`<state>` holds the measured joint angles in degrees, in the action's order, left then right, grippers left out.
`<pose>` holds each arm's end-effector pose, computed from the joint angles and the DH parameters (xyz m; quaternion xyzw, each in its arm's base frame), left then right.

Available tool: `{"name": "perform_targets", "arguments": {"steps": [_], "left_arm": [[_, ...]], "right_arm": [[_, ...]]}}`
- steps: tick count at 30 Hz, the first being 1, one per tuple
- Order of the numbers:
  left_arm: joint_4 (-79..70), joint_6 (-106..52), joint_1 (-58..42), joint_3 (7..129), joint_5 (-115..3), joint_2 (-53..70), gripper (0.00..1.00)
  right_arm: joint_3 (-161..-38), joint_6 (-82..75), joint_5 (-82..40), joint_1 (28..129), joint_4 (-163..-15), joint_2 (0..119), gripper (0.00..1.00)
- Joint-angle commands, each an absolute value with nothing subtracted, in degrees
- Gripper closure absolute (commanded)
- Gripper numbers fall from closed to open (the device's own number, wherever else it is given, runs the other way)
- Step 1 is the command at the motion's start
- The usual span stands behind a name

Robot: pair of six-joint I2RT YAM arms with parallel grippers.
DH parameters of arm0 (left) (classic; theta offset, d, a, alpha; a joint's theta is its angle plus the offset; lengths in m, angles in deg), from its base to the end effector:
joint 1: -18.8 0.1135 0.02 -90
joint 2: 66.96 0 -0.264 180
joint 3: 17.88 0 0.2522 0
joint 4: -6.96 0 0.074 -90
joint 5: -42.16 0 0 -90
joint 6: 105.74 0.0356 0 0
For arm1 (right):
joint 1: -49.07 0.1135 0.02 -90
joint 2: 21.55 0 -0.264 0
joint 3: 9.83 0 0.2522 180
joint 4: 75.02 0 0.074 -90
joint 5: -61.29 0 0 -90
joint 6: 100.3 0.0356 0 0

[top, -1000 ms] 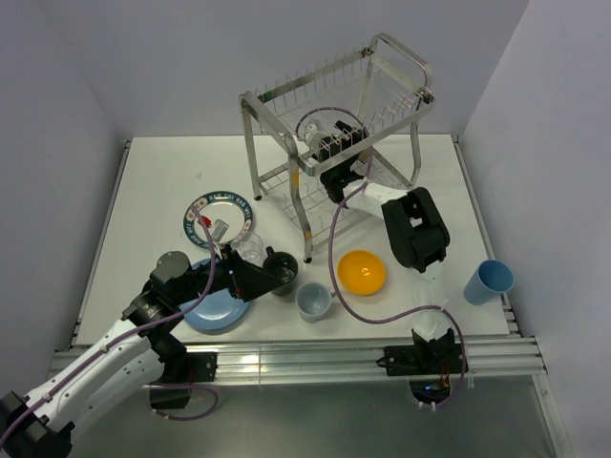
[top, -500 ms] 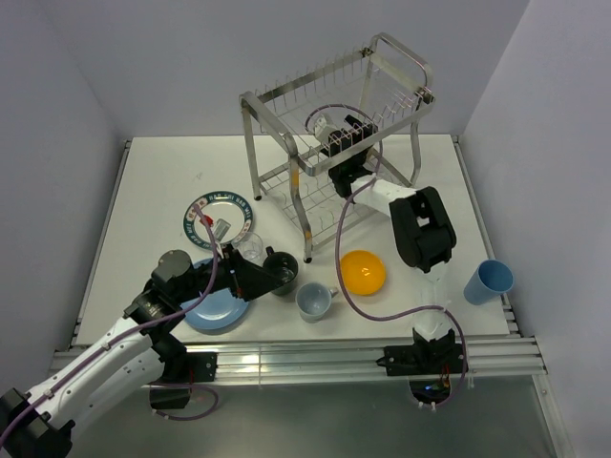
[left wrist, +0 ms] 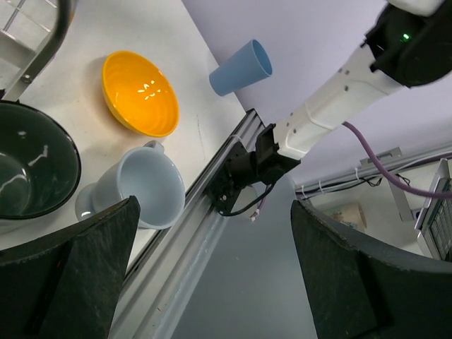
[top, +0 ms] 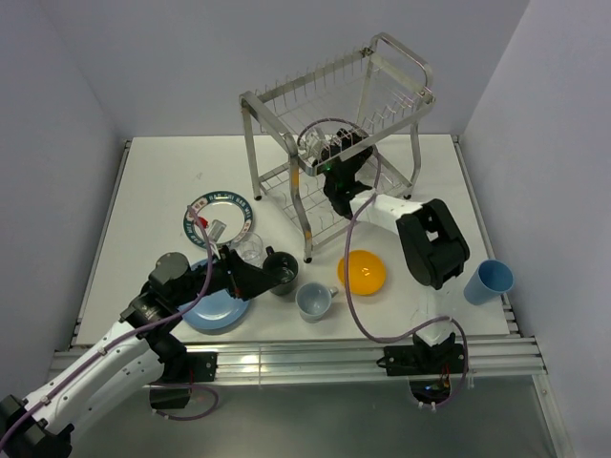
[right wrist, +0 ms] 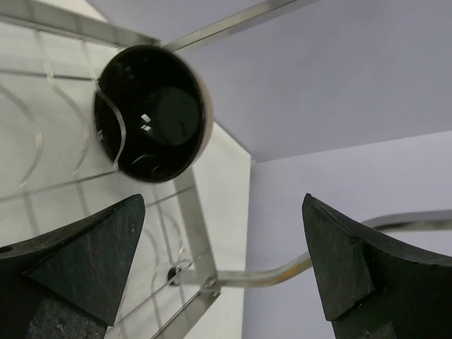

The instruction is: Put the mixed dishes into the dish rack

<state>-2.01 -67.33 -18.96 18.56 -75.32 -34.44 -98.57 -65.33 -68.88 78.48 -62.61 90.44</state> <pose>0.1118 -0.1074 0.2634 0.0730 0.7306 -0.5858 0.3433 0.4033 0.2010 0.2397 -0.3244 0.6831 -0.3908 0.5248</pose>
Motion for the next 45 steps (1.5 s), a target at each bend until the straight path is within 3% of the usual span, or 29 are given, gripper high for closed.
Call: {"name": "perform_targets", "arguments": {"steps": [1, 17, 30, 37, 45], "left_arm": [[-2.76, -68.12, -19.09, 18.12, -73.85, -35.66, 0.06], [-6.19, -69.35, -19.09, 18.21, -74.03, -39.62, 0.06], [-11.73, -69.52, -19.09, 20.84, -72.45, -36.90, 0.07], [-14.54, -68.74, -19.09, 21.89, -71.04, -36.99, 0.07], [-15.86, -68.03, -19.09, 23.48, -70.51, -34.35, 0.07]], "right_arm": [[-94.61, -60.58, -70.02, 80.80, -60.74, 84.19, 0.00], [-75.36, -54.69, -77.48, 86.34, -62.06, 71.11, 0.00], [-69.73, -38.36, -86.98, 90.73, -82.52, 59.41, 0.01], [-75.52, -15.69, -87.95, 91.70, -110.10, 54.31, 0.01], [-84.48, 21.51, -77.42, 93.20, -142.86, 48.33, 0.01]]}}
